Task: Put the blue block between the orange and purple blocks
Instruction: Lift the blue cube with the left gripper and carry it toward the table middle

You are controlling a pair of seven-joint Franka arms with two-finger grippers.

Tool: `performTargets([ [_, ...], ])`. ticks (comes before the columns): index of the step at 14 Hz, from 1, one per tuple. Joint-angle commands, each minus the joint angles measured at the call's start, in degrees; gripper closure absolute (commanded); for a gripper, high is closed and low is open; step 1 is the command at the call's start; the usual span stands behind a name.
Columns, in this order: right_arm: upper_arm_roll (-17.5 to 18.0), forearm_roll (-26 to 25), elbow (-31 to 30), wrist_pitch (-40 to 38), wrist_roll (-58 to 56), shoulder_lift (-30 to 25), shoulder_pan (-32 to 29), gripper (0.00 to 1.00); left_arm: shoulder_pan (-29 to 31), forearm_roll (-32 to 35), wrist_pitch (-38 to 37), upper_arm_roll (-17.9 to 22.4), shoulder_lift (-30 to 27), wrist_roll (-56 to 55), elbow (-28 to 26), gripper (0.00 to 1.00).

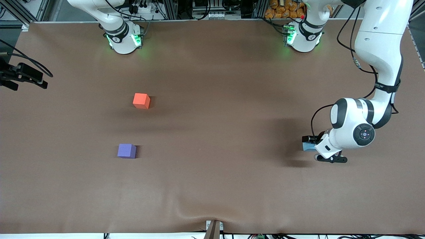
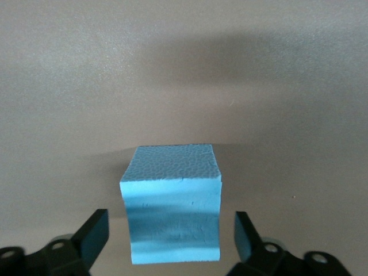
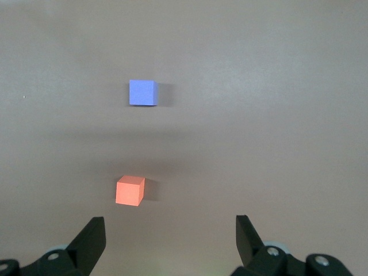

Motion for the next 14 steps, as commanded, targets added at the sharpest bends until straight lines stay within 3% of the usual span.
performTargets([
  [1,-0.2,0.0,0.5,-0.1,0.1,0.4,0.7,0.00,0.0,1.2,0.8,0.0,0.2,-1.3,0.0,0.31],
  [4,-0.2,-0.3,0.4,-0.1,0.1,0.4,1.7,0.00,0.0,1.2,0.8,0.0,0.4,-1.3,0.1,0.92],
  [5,-0.2,-0.3,0.4,0.1,0.1,0.4,1.6,0.00,0.0,0.6,0.8,-0.2,0.3,-1.3,0.1,1.00],
  [10,-0.2,-0.4,0.4,0.1,0.1,0.6,1.3,0.00,-5.0,0.5,0.5,-2.5,-2.1,-5.6,1.1,1.00],
  [14,-0.2,-0.4,0.5,0.1,0.1,0.8,1.4,0.00,-13.9,0.6,0.3,-3.8,-1.3,-15.3,7.4,1.00],
])
